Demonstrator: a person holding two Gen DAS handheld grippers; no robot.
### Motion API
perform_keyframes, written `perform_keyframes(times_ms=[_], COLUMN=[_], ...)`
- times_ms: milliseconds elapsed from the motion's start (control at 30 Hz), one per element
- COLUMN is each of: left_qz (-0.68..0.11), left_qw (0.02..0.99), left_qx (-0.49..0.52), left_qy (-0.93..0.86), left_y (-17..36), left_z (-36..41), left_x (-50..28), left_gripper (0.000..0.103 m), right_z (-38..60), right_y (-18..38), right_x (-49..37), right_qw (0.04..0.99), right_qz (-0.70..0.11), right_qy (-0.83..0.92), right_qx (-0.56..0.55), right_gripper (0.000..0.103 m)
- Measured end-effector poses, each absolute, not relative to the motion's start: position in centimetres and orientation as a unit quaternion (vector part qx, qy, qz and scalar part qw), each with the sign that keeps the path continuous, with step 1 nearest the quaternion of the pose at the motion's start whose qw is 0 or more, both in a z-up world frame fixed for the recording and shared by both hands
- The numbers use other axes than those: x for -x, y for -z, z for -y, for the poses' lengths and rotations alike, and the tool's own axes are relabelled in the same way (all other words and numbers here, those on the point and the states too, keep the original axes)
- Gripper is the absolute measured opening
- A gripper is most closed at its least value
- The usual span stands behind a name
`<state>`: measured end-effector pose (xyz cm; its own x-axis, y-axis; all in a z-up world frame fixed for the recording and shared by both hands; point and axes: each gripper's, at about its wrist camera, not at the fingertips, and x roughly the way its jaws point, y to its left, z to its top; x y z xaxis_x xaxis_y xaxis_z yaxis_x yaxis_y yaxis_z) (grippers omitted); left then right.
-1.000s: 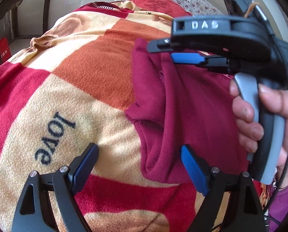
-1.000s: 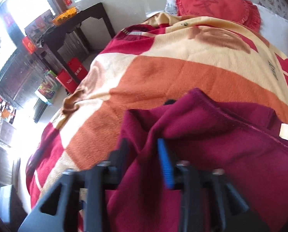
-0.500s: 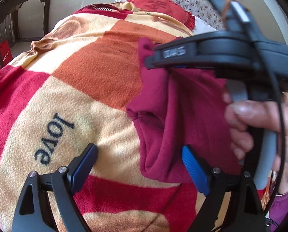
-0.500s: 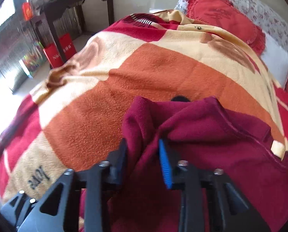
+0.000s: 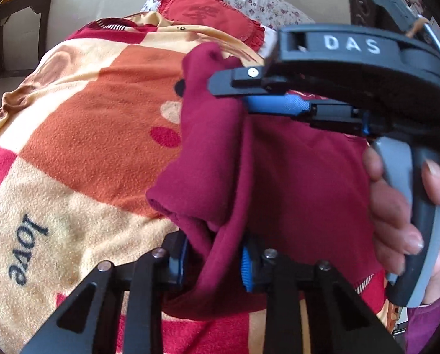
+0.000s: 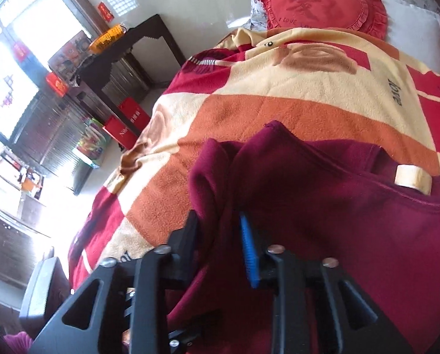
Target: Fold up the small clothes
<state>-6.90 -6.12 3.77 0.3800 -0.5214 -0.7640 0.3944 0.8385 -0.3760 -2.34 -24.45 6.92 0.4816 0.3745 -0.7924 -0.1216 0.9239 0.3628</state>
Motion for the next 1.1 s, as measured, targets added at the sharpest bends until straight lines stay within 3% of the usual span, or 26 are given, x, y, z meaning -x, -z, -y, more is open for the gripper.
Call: perform_keyframes(times_ms=[67, 133, 367, 400, 533, 633, 933, 967, 1033, 1067, 1100], left_qz=[-0.482, -0.482, -0.479, -0.48, -0.476, -0.469, -0.416, -0.415, -0.416, -0.42, -0.424], left_qw=[0.828, 0.827, 0.831, 0.83, 0.829, 0.824, 0.812, 0.809, 0.797, 0.787, 0.78], left_qx=[0.07, 0.07, 0.065, 0.065, 0.067, 0.064, 0.02, 0.016, 0.011, 0.011, 0.014], left_qy=[0.279, 0.28, 0.276, 0.275, 0.286, 0.311, 0.408, 0.417, 0.438, 0.452, 0.46], left_y=[-4.0, -4.2, -4.5, -4.5, -5.3, -7.3, -13.3, -13.5, -14.0, -14.2, -14.3], left_z=[5.9, 5.9, 5.9, 5.9, 5.8, 6.6, 15.2, 16.2, 18.0, 18.7, 19.1], left_x=[7.0, 7.0, 7.4, 7.4, 7.7, 8.5, 13.2, 13.8, 14.9, 15.5, 15.9], left_gripper=[0.025, 0.025, 0.023, 0.022, 0.021, 0.021, 0.022, 0.026, 0.048, 0.066, 0.073], right_z=[24.1, 23.2, 19.4, 19.0, 20.5, 22.8, 33.0, 34.5, 38.0, 40.0, 42.1], right_y=[-7.1, -6.9, -3.8, -3.2, -4.0, -6.4, -13.7, -13.9, -13.7, -13.5, -12.8], right_x=[1.9, 0.9, -1.9, -1.9, -0.1, 2.0, 9.2, 10.1, 11.7, 12.6, 13.8], right_qw=[0.857, 0.854, 0.829, 0.826, 0.846, 0.863, 0.905, 0.907, 0.907, 0.905, 0.904], right_qz=[-0.486, -0.495, -0.546, -0.552, -0.52, -0.485, -0.397, -0.393, -0.39, -0.39, -0.391], right_qy=[-0.13, -0.124, -0.116, -0.113, -0.109, -0.122, -0.095, -0.086, -0.065, -0.055, -0.035], right_qx=[-0.115, -0.102, -0.034, -0.018, -0.043, -0.069, -0.121, -0.126, -0.148, -0.158, -0.168], right_gripper=[0.041, 0.047, 0.05, 0.049, 0.006, 0.001, 0.0, 0.0, 0.0, 0.0, 0.0])
